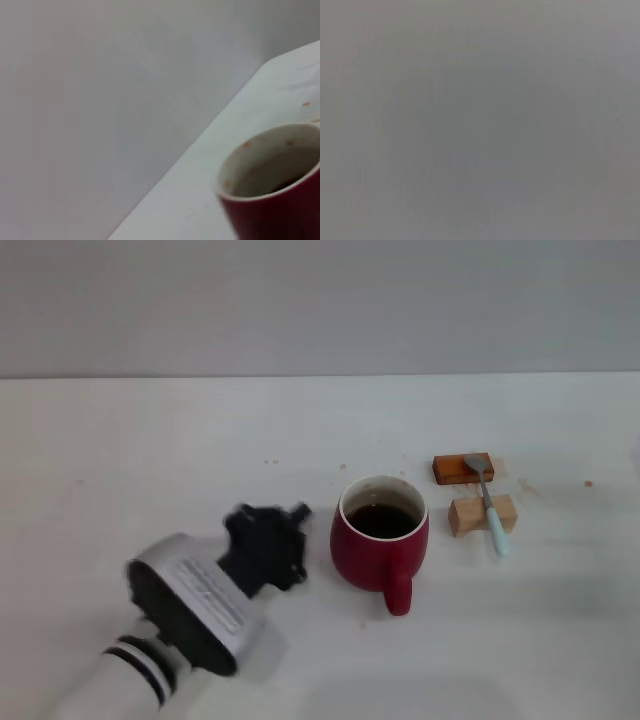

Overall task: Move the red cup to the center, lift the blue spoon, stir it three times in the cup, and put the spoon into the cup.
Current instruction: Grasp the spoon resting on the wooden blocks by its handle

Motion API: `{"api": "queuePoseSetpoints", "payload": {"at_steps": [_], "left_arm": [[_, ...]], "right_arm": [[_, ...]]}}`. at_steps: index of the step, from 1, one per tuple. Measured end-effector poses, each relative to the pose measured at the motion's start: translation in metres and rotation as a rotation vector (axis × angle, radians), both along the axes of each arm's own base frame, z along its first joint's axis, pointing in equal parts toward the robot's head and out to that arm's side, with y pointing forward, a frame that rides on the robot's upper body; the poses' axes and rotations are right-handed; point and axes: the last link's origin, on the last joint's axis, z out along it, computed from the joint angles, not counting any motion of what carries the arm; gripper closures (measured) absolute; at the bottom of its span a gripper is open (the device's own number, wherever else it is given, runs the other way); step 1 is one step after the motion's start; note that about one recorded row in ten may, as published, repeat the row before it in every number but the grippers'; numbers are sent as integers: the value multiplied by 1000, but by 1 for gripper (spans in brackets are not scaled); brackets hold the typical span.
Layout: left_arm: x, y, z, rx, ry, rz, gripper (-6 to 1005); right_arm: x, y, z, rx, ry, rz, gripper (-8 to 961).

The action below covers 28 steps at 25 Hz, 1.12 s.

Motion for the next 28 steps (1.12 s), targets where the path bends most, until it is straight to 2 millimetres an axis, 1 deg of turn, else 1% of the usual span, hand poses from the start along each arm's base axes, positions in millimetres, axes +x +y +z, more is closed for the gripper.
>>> {"api": "queuePoseSetpoints", "payload": {"at_steps": [2, 4, 5, 6, 7, 10, 11, 12, 14, 15, 16, 17, 19, 20, 21, 22, 23, 24, 26, 28], "left_arm": [[-8, 6, 12, 52, -61, 55, 988], [-21, 12, 32, 134, -162, 124, 988], [-29, 15, 45, 185, -216, 159, 987], [-46, 17, 71, 289, -340, 218, 987], [-46, 17, 71, 289, -340, 218, 987], [-65, 16, 108, 427, -534, 268, 987], [-75, 14, 125, 486, -625, 282, 987], [-75, 14, 125, 486, -625, 282, 987], [-83, 11, 143, 552, -722, 280, 987], [-84, 10, 148, 571, -746, 276, 986], [-85, 10, 151, 580, -761, 271, 986], [-85, 9, 152, 586, -765, 266, 986], [-85, 9, 153, 588, -766, 261, 986], [-85, 9, 153, 588, -766, 261, 986], [-84, 10, 154, 587, -762, 255, 986], [-84, 10, 154, 587, -762, 255, 986], [-84, 10, 154, 587, -762, 255, 986], [-83, 15, 155, 583, -744, 245, 986], [-83, 15, 155, 583, -744, 245, 985], [-83, 17, 156, 589, -738, 245, 985]], "right_arm": [[-1, -2, -2, -4, 8, 5, 203], [-3, -5, -7, -21, 7, 15, 203], [-4, -7, -10, -33, 4, 23, 203], [-6, -12, -17, -51, -2, 31, 203], [-6, -12, -17, -51, -2, 31, 203], [-11, -26, -25, -51, -18, 34, 203], [-20, -38, -33, -49, -29, 49, 203], [-20, -38, -33, -49, -29, 49, 203], [-28, -50, -40, -50, -45, 56, 203], [-33, -56, -45, -53, -46, 58, 203], [-44, -70, -57, -68, -54, 54, 203], [-44, -70, -57, -68, -54, 54, 203], [-54, -84, -68, -91, -68, 53, 203], [-59, -92, -74, -104, -87, 57, 203], [-71, -105, -85, -132, -113, 76, 203], [-71, -105, -85, -132, -113, 76, 203], [-76, -112, -90, -149, -121, 83, 203], [-79, -116, -94, -162, -122, 87, 203], [-82, -126, -103, -203, -107, 82, 203], [-82, -129, -107, -220, -99, 78, 203]]}}
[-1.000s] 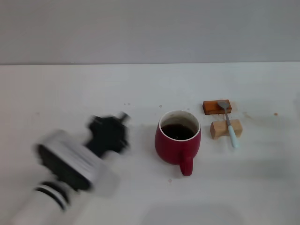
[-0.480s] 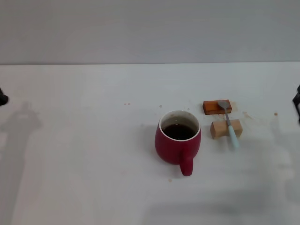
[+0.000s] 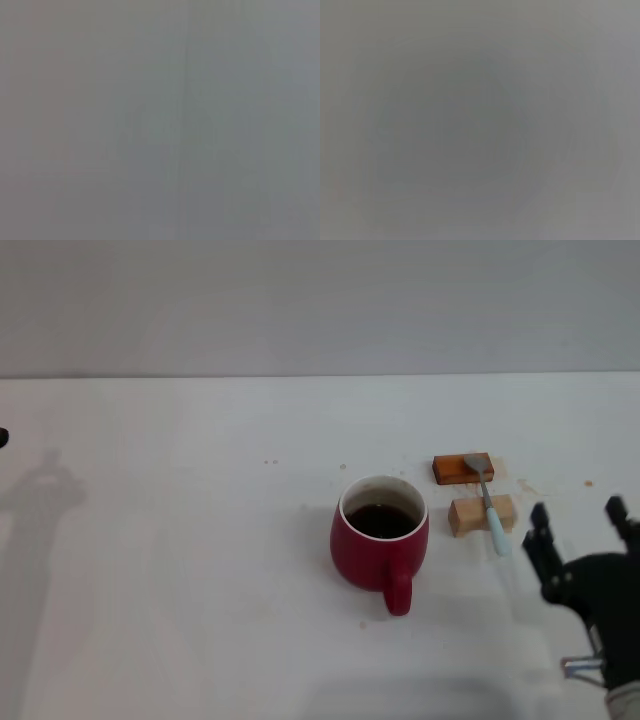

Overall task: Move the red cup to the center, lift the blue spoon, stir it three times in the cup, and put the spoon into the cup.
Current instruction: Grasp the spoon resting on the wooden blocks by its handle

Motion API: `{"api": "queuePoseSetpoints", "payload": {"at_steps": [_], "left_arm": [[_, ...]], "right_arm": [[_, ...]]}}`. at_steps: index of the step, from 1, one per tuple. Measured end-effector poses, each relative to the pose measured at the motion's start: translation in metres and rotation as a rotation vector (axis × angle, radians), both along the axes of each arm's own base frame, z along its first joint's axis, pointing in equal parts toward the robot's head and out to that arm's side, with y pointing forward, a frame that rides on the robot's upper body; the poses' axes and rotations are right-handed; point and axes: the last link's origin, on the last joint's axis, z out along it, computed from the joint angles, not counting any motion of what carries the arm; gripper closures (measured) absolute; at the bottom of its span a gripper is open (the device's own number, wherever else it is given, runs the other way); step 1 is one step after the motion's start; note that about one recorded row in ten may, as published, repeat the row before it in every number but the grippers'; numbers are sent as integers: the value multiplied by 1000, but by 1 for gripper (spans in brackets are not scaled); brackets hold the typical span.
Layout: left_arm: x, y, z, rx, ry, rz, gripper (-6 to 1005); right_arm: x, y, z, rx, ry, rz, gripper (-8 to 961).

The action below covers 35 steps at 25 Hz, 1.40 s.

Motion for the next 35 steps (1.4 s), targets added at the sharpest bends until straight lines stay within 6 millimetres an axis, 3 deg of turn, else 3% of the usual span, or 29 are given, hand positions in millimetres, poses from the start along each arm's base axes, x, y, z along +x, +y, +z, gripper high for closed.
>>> {"api": "queuePoseSetpoints", "payload": {"at_steps": [8, 15, 35], "left_arm": [[-6, 0, 9, 29, 0, 15, 984], [-9, -4, 12, 35, 18, 14, 984], [-6, -3, 10, 38, 22, 2, 982]], "right_arm": [[7, -22, -19, -97, 7, -37, 204], [12, -26, -25, -131, 8, -52, 204], [26, 11, -37, -270, 27, -44, 204]]}}
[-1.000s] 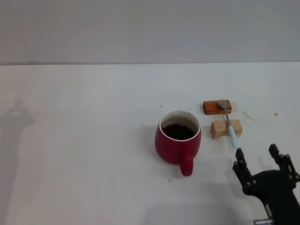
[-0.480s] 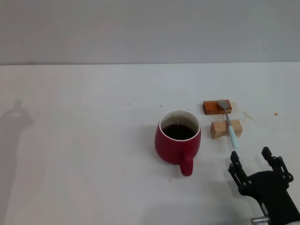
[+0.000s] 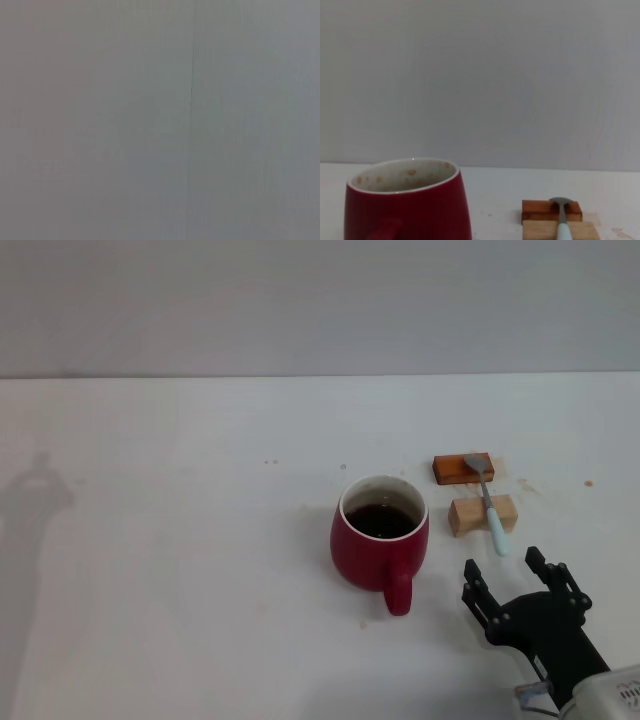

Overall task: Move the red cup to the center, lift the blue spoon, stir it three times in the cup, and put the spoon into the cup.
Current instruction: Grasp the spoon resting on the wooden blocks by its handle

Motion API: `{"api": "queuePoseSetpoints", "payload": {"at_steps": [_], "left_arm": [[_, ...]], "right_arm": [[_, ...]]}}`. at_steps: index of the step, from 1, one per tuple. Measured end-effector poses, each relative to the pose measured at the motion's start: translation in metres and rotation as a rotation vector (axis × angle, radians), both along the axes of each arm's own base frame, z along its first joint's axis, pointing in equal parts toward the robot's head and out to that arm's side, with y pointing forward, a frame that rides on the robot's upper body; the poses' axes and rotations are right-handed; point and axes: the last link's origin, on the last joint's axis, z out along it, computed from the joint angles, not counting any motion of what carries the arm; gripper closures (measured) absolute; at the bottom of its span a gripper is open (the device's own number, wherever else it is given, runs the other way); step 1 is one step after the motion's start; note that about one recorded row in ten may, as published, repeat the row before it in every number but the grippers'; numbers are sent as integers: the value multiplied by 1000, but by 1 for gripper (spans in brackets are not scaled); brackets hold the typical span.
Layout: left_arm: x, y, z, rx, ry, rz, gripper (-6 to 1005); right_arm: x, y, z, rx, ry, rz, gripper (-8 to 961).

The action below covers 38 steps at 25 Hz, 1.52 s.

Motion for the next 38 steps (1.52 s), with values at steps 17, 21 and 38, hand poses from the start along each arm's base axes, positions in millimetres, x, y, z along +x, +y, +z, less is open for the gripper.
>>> {"api": "queuePoseSetpoints", "payload": {"at_steps": [17, 21, 38], "left_arm": [[2, 3, 0, 4, -3, -5, 980], [2, 3, 0, 5, -6, -1, 980], [4, 3, 0, 7, -14, -9, 978]], "right_arm": [[3, 27, 2, -27, 3, 1, 205], [4, 31, 3, -23, -4, -2, 206], [7, 41, 4, -24, -17, -35, 205]]}}
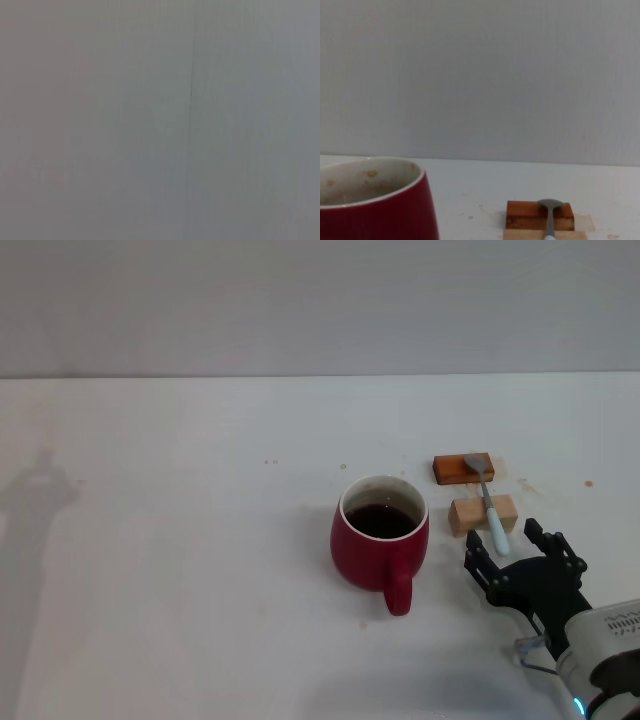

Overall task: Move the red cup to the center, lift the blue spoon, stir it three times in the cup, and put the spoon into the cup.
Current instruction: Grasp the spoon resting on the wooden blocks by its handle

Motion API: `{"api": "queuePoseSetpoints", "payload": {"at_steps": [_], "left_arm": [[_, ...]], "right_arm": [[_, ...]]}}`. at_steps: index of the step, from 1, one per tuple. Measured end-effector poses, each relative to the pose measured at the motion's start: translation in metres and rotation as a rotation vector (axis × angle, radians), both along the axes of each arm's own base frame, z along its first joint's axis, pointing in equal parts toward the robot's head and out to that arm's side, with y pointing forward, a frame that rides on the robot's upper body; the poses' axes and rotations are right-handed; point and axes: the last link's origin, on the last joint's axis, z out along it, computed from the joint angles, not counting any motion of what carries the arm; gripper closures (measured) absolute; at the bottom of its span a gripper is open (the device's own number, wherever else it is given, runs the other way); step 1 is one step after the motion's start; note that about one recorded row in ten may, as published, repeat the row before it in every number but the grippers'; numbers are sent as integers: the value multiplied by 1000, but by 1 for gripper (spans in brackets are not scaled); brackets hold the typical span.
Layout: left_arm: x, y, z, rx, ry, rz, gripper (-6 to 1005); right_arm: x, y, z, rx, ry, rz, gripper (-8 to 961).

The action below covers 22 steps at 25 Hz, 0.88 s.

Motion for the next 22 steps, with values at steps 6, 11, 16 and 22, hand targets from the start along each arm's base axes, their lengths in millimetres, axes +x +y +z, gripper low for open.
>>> {"api": "queuePoseSetpoints", "payload": {"at_steps": [6, 11, 16, 22], "left_arm": [[0, -1, -1, 0, -1, -4, 978], [0, -2, -1, -2, -1, -4, 977], [0, -3, -2, -2, -1, -3, 977], [-1, -5, -1, 4, 0, -5, 976]], "right_arm": [[1, 1, 0, -1, 0, -8, 206], [0, 1, -1, -9, -3, 0, 208], [-3, 0, -3, -18, -9, 21, 209], [-5, 0, -2, -9, -11, 31, 211]]}}
